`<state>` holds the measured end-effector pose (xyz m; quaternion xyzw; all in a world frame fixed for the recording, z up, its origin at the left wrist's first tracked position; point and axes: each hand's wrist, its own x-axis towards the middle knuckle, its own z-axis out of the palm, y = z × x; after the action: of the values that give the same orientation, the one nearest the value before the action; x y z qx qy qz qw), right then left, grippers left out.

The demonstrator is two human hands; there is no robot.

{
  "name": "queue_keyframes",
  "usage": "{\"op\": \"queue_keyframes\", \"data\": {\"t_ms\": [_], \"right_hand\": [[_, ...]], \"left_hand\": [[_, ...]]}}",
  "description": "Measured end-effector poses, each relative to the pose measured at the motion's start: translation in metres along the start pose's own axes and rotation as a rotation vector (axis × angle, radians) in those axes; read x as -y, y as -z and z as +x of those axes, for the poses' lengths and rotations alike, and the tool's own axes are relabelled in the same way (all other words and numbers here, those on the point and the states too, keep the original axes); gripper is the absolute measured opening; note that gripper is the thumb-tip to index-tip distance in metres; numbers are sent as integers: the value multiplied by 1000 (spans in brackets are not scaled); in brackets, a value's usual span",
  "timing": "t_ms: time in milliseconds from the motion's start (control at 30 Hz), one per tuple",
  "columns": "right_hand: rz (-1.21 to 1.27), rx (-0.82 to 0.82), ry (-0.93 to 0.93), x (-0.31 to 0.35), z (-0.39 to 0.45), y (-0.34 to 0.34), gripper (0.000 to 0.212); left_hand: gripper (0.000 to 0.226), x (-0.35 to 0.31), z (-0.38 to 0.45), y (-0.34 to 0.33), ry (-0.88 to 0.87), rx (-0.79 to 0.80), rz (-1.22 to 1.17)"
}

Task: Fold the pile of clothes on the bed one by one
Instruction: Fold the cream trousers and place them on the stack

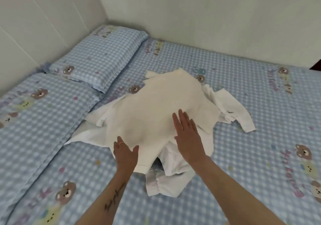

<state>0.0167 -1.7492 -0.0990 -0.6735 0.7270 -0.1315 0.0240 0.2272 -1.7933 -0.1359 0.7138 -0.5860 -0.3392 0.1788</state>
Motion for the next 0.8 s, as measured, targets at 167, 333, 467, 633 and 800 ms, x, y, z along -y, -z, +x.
{"op": "queue_keyframes", "data": {"t_ms": [167, 333, 467, 633, 800], "right_hand": [[-251, 92, 205, -5, 66, -8, 43], [-24, -6, 109, -8, 36, 9, 30], [179, 50, -59, -10, -32, 43, 31], [612, 59, -431, -4, -123, 63, 21], [845, 288, -745, 15, -178, 105, 42]], "left_hand": [[83, 43, 62, 2, 187, 112, -81], [60, 73, 58, -13, 517, 123, -668], [46, 62, 31, -24, 706, 209, -1289], [26, 23, -17, 10, 532, 60, -1265], [37, -48, -112, 85, 28, 472, -1090]]}}
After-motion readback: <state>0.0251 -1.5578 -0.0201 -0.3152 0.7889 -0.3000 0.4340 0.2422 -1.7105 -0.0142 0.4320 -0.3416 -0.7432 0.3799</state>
